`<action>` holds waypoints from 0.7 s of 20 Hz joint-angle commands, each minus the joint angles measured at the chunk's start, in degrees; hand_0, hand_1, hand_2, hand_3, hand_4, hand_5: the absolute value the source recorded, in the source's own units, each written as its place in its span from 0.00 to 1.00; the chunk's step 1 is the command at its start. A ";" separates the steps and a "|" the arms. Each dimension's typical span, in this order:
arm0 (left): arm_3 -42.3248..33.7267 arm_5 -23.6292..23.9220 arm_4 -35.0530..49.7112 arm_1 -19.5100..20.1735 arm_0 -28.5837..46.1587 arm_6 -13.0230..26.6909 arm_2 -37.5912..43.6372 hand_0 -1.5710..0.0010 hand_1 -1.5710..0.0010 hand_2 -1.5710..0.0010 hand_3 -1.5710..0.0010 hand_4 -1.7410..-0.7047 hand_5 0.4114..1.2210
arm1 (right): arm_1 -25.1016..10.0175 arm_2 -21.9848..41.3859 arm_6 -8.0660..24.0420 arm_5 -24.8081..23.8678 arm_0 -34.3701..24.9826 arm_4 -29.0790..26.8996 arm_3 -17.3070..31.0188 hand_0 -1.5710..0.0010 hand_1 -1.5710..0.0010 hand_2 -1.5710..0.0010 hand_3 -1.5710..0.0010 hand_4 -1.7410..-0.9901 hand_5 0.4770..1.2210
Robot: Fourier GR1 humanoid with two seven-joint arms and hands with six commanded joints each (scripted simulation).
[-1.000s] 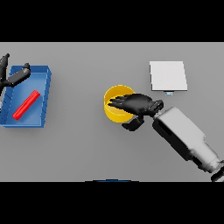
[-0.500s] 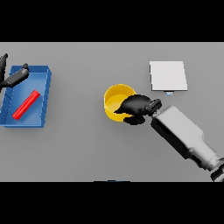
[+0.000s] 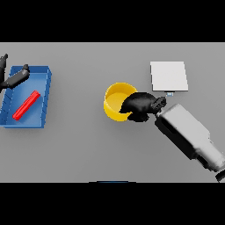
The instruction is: Pick up the red beaker and tilt it to pour out 1 green nut into yellow bowl. Pick up the yellow bowl and place it on the metallic measuring scale.
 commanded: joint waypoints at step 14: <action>-0.48 -0.39 -0.03 0.80 -0.02 -0.26 0.18 1.00 1.00 1.00 1.00 0.91 0.39 | -8.33 -6.45 3.94 4.80 -4.21 -3.70 -8.76 0.00 0.00 0.00 0.21 0.03 1.00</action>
